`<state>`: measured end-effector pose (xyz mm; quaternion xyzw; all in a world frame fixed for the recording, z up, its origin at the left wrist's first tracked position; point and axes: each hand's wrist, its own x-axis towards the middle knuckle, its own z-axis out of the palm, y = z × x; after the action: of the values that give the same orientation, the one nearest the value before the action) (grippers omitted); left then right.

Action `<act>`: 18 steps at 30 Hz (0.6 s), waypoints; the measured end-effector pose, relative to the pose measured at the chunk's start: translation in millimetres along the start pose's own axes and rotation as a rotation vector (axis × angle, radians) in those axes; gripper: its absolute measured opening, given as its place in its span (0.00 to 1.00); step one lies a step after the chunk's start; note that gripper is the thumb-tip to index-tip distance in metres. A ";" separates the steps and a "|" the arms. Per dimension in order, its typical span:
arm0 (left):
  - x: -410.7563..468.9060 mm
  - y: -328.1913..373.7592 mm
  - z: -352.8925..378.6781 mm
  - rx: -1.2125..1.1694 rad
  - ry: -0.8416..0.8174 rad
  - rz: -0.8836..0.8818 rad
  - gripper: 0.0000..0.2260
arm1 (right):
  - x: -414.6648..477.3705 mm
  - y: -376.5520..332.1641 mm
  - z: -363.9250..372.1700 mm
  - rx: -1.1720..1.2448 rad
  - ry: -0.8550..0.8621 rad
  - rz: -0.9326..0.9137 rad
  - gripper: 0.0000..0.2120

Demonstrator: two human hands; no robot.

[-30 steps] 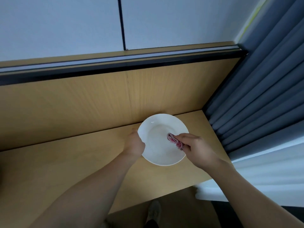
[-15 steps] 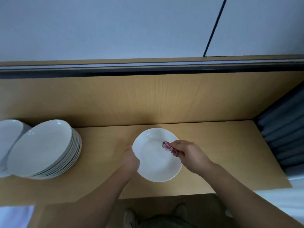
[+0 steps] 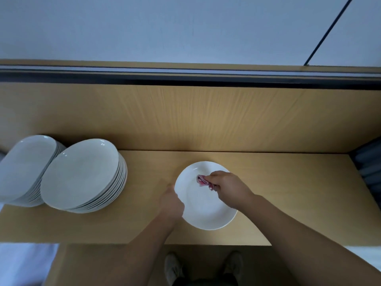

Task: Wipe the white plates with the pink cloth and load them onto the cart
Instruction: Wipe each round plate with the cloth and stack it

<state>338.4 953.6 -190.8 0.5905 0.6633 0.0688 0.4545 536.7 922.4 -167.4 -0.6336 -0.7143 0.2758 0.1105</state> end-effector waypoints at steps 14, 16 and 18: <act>7.2 -28.3 -23.2 0.239 -0.164 0.283 0.14 | 43.0 -13.9 74.6 -0.329 -0.015 0.265 0.34; 7.5 -25.4 -24.1 0.211 -0.179 0.305 0.12 | 46.0 -17.9 79.8 -0.318 -0.008 0.247 0.34; 9.3 -23.3 -25.4 0.211 -0.193 0.340 0.12 | 44.0 -19.3 85.5 -0.335 0.002 0.163 0.35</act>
<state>305.3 965.9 -195.7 0.7421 0.5111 0.0178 0.4333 469.5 942.3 -236.0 -0.6992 -0.6964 0.1604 -0.0187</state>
